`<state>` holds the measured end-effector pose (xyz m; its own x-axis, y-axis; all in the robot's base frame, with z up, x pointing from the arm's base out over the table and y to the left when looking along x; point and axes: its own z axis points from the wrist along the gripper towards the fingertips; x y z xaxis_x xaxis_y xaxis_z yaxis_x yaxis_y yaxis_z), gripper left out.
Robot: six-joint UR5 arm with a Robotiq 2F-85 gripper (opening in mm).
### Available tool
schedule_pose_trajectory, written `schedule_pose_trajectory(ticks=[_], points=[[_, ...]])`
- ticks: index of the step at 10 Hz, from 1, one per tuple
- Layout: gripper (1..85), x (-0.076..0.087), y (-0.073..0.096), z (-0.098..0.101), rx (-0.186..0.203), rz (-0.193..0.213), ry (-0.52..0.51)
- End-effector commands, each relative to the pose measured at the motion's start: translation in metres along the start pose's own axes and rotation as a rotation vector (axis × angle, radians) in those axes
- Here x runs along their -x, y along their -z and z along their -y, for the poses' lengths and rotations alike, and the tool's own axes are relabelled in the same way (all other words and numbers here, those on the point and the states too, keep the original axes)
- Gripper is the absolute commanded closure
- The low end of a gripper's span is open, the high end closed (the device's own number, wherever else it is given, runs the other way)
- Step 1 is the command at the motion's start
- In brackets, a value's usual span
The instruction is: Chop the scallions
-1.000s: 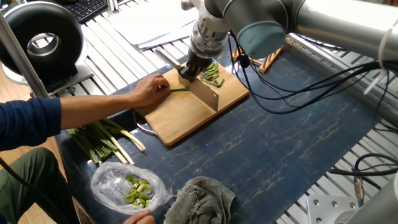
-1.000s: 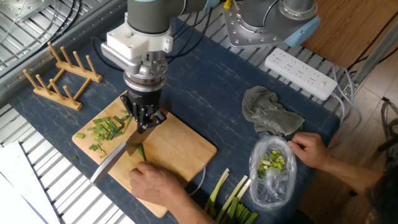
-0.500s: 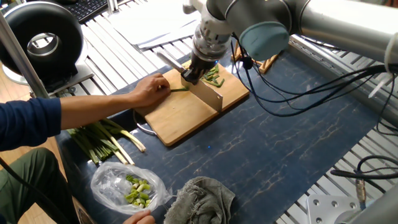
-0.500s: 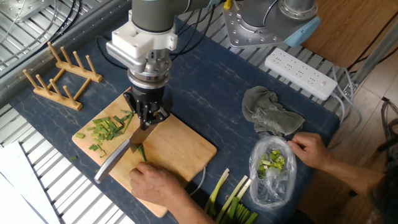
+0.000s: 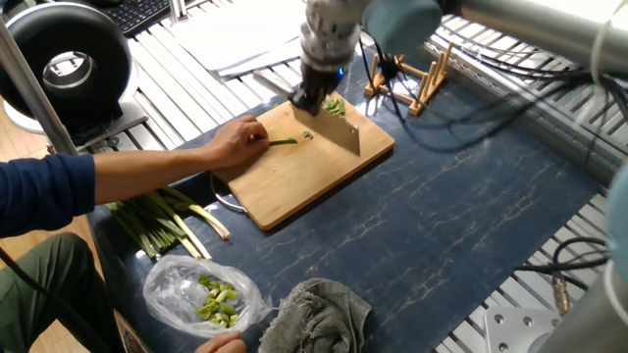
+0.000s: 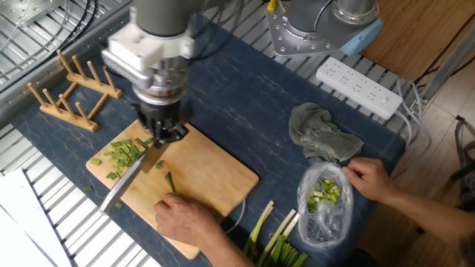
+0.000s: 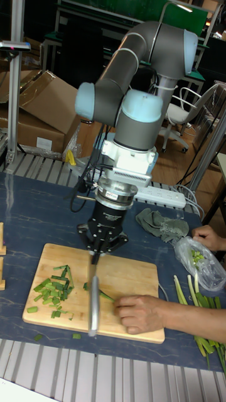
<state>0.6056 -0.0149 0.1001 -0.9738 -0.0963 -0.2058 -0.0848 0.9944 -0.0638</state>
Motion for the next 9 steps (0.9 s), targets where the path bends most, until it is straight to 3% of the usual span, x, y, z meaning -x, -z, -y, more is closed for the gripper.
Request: schedule_pose_trajectory(ticks=[1,3,6,8,9], points=[[84.3,0.026,0.012,0.025,-0.023,-0.019,0.079],[84.3,0.047,0.015,0.029,-0.033,-0.022,0.082],[84.3,0.083,0.011,0.019,-0.019,0.035,0.087],[84.3,0.087,0.009,0.013,-0.02,0.03,0.096],[84.3,0.08,0.009,0.008,-0.003,-0.006,0.032]])
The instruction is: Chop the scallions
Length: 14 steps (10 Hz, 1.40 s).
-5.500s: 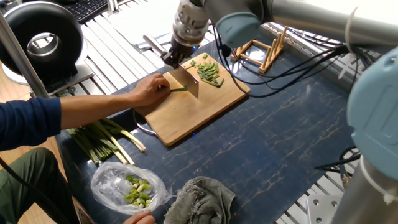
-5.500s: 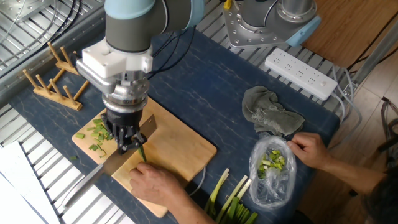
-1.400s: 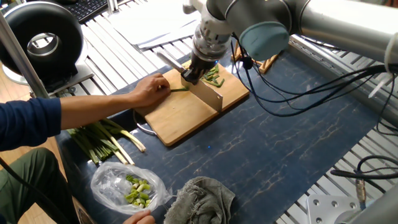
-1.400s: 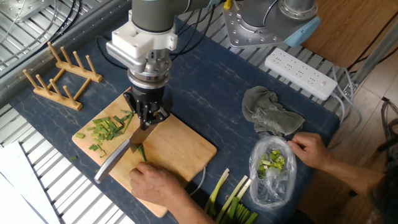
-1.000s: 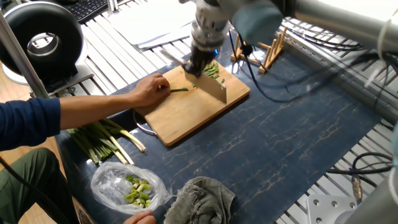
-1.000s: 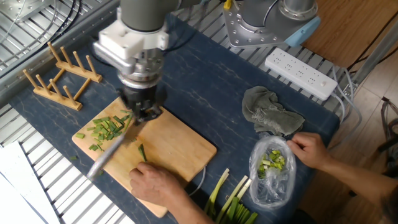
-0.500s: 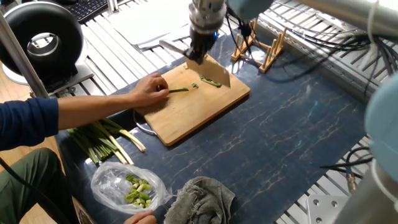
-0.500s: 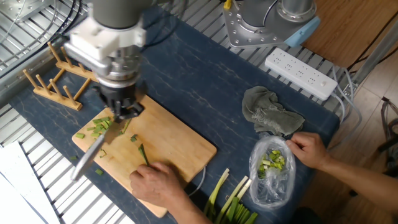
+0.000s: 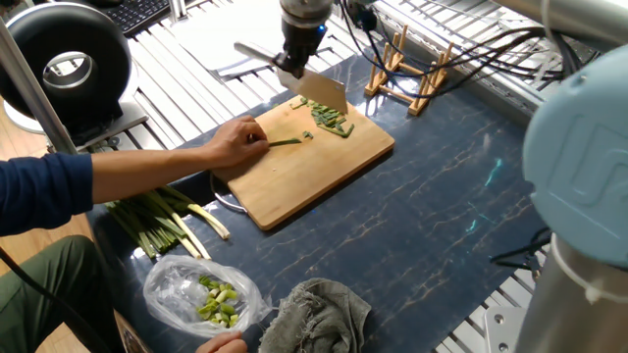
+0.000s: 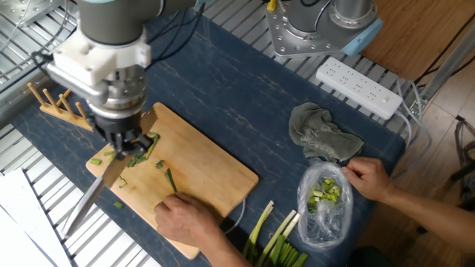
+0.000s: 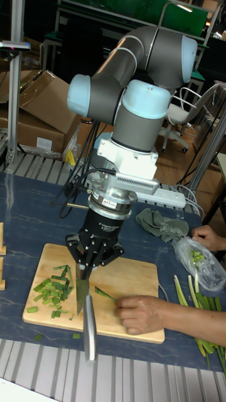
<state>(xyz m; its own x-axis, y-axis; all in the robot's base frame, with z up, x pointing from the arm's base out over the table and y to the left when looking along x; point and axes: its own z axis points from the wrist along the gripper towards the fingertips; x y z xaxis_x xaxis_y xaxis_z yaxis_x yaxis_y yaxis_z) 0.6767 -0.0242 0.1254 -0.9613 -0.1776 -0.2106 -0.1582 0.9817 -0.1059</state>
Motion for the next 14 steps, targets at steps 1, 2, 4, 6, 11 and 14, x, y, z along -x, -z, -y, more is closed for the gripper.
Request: schedule_pose_trajectory(ticks=[1,2,4,6,11,14], points=[[84.3,0.005,0.0,-0.015,0.054,-0.029,-0.115],[84.3,0.006,0.0,-0.019,0.079,-0.034,-0.169],[84.3,0.008,-0.004,-0.027,0.124,-0.04,-0.248],[84.3,0.02,-0.016,-0.035,0.151,-0.012,-0.338],[84.3,-0.002,-0.012,-0.046,0.143,-0.07,-0.402],[84.3,-0.005,-0.01,-0.054,0.154,-0.077,-0.428]])
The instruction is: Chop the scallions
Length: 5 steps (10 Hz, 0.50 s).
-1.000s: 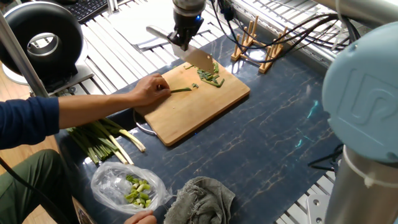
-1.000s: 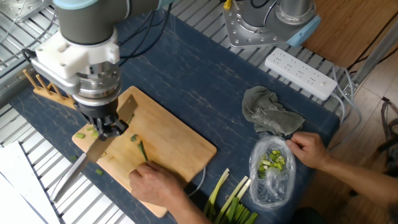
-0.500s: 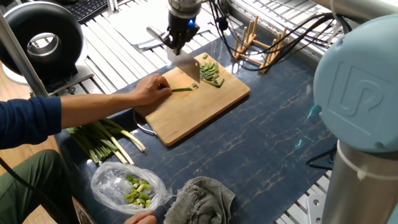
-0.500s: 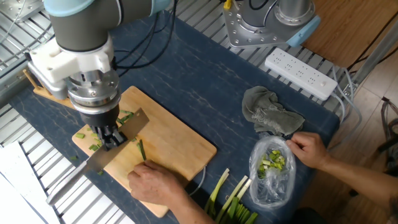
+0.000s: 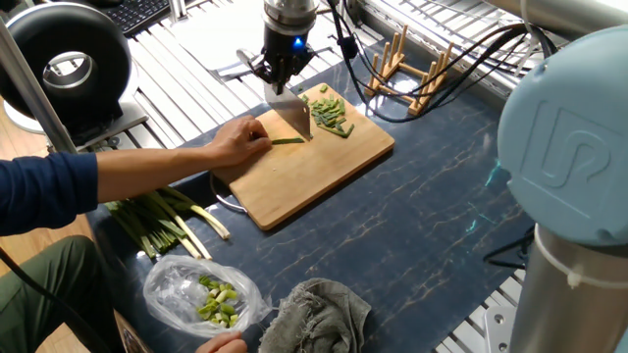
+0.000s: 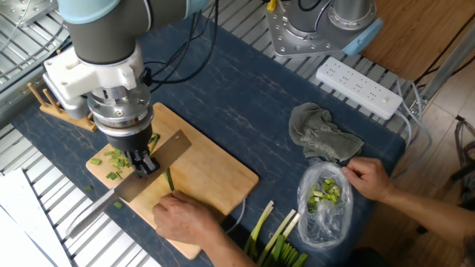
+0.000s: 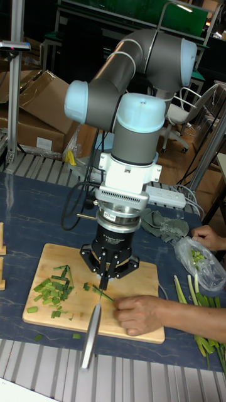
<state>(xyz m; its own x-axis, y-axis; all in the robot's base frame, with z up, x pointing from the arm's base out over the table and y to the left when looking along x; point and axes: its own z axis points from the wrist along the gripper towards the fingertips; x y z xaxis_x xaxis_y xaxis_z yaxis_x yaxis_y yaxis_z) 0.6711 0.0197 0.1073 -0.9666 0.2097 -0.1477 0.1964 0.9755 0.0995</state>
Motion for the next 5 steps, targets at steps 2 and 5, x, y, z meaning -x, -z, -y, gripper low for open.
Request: schedule_pose_trajectory(ticks=[2,5], points=[[84.3,-0.014,0.004,-0.016,0.042,-0.02,-0.061],[84.3,-0.025,-0.004,-0.026,0.066,-0.012,-0.079]])
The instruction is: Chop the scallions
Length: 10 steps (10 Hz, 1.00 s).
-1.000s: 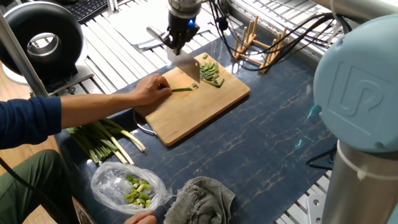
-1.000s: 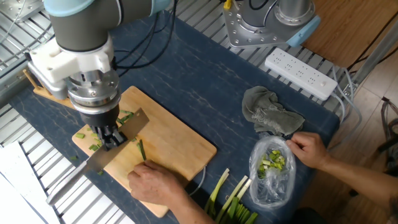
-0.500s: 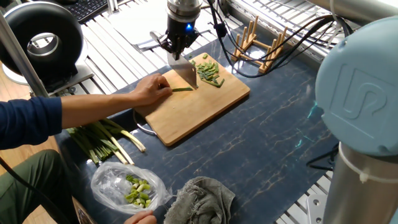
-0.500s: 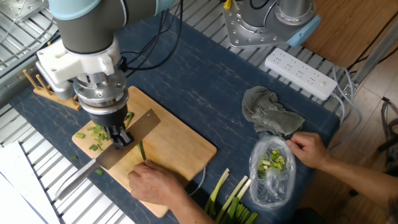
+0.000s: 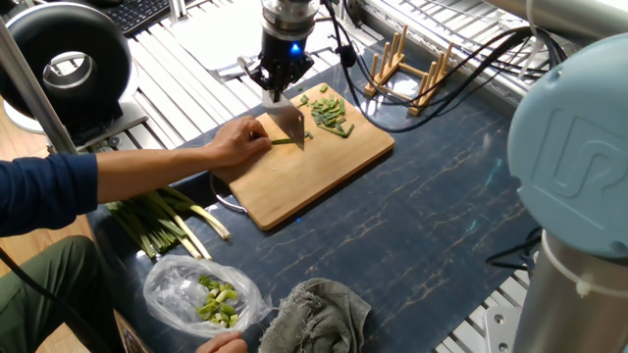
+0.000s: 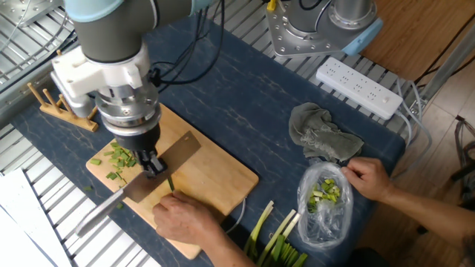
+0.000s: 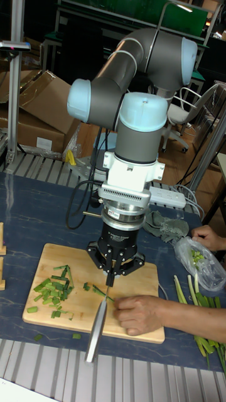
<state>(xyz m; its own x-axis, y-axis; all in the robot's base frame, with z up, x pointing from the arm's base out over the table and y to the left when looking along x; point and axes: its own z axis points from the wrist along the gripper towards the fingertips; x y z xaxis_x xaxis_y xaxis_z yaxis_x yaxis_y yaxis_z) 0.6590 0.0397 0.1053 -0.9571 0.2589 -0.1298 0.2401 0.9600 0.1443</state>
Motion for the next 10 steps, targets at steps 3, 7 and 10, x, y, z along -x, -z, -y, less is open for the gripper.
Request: schedule_pose_trajectory(ticks=[3,7,10], points=[[84.3,-0.006,-0.002,0.023,-0.041,0.036,-0.01],[84.3,-0.027,-0.004,0.028,-0.032,0.039,-0.07],[84.3,-0.04,-0.007,0.023,-0.014,0.018,-0.062]])
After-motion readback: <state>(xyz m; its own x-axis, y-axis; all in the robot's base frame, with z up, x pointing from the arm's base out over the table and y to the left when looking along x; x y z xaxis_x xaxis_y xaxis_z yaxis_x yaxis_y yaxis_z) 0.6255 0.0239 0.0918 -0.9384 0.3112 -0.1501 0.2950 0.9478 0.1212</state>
